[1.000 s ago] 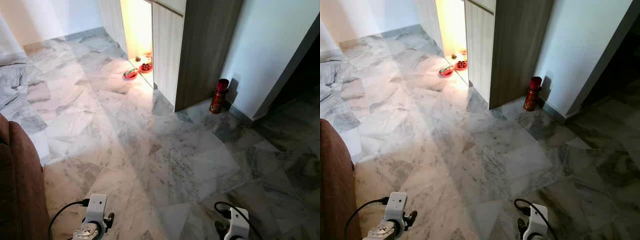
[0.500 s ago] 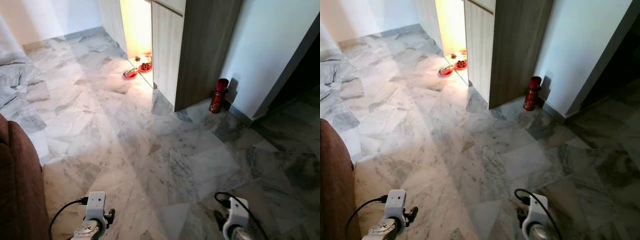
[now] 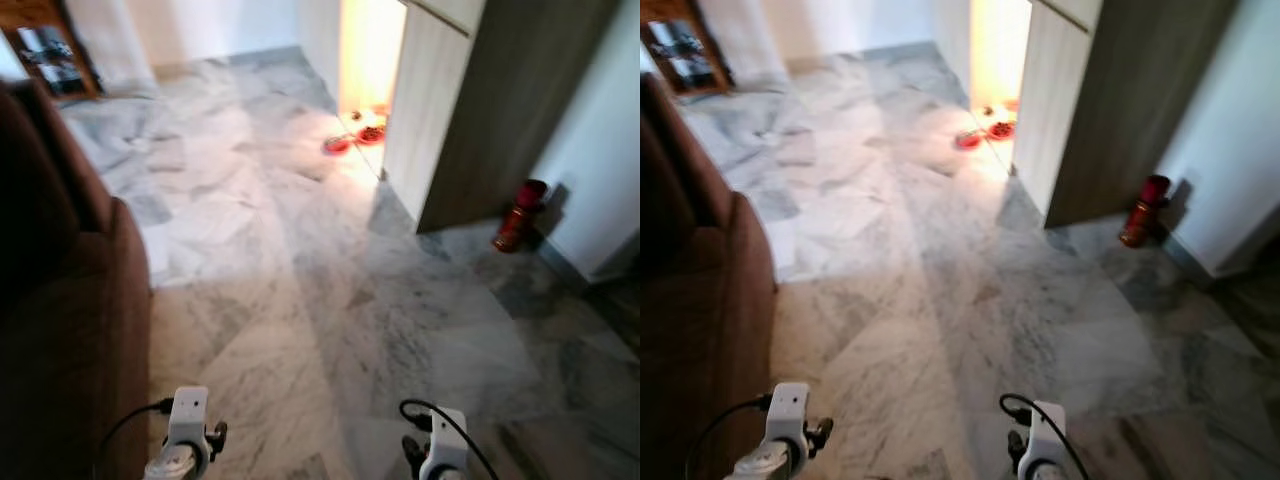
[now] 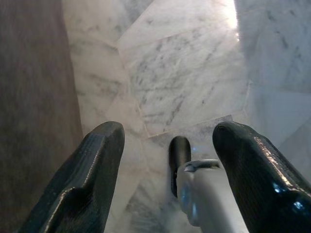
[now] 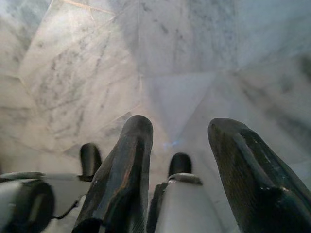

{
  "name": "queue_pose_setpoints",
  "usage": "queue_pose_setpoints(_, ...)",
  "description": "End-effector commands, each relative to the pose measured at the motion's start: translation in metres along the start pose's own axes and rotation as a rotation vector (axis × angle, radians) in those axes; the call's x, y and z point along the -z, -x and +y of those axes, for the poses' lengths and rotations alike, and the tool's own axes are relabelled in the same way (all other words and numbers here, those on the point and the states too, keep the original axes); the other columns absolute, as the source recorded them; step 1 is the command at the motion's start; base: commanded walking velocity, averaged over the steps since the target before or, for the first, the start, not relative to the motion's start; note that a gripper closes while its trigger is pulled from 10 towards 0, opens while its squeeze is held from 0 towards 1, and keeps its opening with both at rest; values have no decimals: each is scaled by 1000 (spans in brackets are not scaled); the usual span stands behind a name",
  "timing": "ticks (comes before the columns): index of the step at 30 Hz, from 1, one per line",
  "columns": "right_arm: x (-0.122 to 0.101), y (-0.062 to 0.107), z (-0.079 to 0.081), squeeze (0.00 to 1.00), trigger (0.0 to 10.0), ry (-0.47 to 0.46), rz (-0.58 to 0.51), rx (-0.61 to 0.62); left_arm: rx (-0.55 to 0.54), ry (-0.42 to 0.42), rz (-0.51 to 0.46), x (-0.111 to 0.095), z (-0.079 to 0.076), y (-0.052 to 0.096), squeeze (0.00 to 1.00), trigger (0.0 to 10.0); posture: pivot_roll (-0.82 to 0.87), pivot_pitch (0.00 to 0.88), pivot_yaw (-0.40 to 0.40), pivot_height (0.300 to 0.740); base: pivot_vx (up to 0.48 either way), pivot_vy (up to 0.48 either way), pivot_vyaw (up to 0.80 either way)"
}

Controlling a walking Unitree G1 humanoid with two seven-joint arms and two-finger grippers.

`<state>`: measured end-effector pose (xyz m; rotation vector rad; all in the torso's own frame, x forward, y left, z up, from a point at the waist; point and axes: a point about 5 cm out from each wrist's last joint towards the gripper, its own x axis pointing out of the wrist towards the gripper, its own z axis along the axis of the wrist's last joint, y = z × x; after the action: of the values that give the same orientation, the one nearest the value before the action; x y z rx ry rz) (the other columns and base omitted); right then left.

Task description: Move the pillow to the sofa from floor

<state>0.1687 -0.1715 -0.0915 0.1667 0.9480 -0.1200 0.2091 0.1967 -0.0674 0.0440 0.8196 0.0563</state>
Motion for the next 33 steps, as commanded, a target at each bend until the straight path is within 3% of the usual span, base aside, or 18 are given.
queue_pose_setpoints(1, -1, 0, 1, 0, 10000, 9, -5, -10, -11, -11, 30, 8, 2, 2, 0, 10000, 3, 0, -2, 740, 0, 0, 800)
queue_pose_setpoints(24, -3, 0, -2, 0, 10000, 28, -10, -15, -12, -15, 34, 12, -1, 3, 0, 10000, 3, 9, -10, 740, 0, 0, 800)
queue_pose_setpoints(33, -3, 1, -12, 0, 10000, 36, -4, -2, -24, 5, 27, 12, -3, 3, 0, 10000, 9, 25, -40, 740, 0, 0, 757)
